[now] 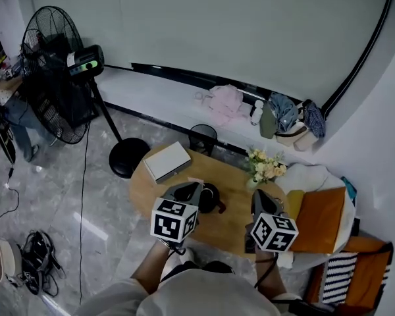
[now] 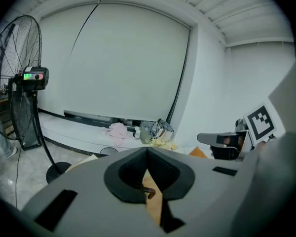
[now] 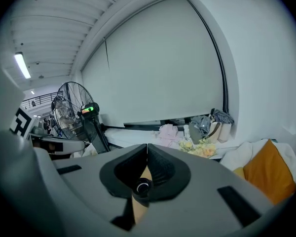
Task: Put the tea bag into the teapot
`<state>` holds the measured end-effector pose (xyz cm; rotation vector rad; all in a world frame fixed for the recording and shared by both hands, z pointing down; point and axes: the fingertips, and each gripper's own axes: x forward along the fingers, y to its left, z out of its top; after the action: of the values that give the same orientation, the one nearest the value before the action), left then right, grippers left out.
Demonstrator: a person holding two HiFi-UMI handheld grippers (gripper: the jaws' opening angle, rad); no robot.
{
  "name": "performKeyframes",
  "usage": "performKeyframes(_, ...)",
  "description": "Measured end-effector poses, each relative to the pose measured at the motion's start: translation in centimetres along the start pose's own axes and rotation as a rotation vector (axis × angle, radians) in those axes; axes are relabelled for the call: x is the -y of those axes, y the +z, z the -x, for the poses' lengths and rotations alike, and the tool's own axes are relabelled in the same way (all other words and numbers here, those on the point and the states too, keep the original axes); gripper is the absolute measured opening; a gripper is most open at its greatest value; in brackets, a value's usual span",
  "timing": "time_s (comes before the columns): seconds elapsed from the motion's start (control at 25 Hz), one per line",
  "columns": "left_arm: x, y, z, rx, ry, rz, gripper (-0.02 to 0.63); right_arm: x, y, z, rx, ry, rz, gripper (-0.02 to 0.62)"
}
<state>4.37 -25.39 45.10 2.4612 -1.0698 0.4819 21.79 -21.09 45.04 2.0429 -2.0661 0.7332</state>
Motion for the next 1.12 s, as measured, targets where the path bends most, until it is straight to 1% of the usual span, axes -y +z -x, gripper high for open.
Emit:
performKeyframes(0.16,-0.4,-0.9,-1.0,-0.023,0.033,0.019,0.015,0.8,-0.7,-1.8,-0.045,0.020,-0.002,0.034)
performKeyframes(0.36,-0.5,-1.9,-1.4,-0.046,0.064,0.045,0.015,0.3,-1.2,-3.2,-0.088,0.068,0.019,0.034)
performKeyframes(0.52,-0.4,-2.6,-2.1,-0.061,0.087,0.062,0.015,0.6,-1.8,-4.1,-0.120,0.088,0.022,0.034)
performKeyframes(0.88,0.4,-8.5,-3.6,-0.171,0.099,0.090,0.015,2.1,-7.0,-5.6,-0.224,0.090,-0.015,0.034)
performKeyframes(1.0,0.7,-9.6,-4.1,-0.198,0.094,0.087,0.015,2.6,-8.6,-5.6,-0.260,0.081,-0.030,0.034)
performKeyframes(1.12,0.8,-9.9,-4.8,-0.205,0.095,0.070,0.015,3.2,-10.0,-5.6,-0.289,0.074,-0.038,0.034)
